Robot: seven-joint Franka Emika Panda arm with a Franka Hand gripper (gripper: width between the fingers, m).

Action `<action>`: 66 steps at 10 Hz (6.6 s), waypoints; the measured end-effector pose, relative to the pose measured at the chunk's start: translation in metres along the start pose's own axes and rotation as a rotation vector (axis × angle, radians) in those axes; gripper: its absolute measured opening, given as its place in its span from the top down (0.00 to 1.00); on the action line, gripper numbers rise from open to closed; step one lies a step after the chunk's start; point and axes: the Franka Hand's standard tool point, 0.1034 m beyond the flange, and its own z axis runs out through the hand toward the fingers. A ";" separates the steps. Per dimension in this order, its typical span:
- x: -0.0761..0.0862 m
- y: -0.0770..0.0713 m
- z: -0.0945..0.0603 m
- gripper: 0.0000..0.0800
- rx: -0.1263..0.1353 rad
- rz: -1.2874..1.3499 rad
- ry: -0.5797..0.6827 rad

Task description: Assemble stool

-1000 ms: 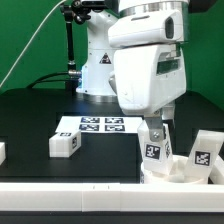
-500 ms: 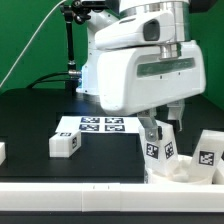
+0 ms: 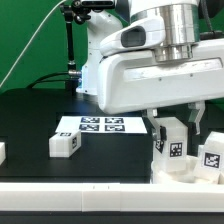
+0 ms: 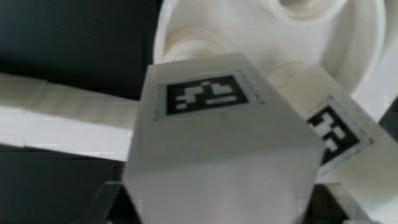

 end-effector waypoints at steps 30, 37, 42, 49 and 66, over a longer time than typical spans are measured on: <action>0.008 -0.030 -0.008 0.19 0.113 0.961 -0.046; 0.017 -0.049 -0.009 0.19 0.074 0.237 -0.040; 0.019 -0.047 -0.010 0.19 0.077 -0.016 -0.027; 0.027 -0.045 -0.013 0.19 0.054 -0.661 -0.045; 0.015 -0.033 0.011 0.55 0.021 -1.544 -0.144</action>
Offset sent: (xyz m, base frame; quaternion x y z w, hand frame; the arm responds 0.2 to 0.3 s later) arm -0.0082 -0.0232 0.0061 -0.0214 -0.0057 0.1841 0.9827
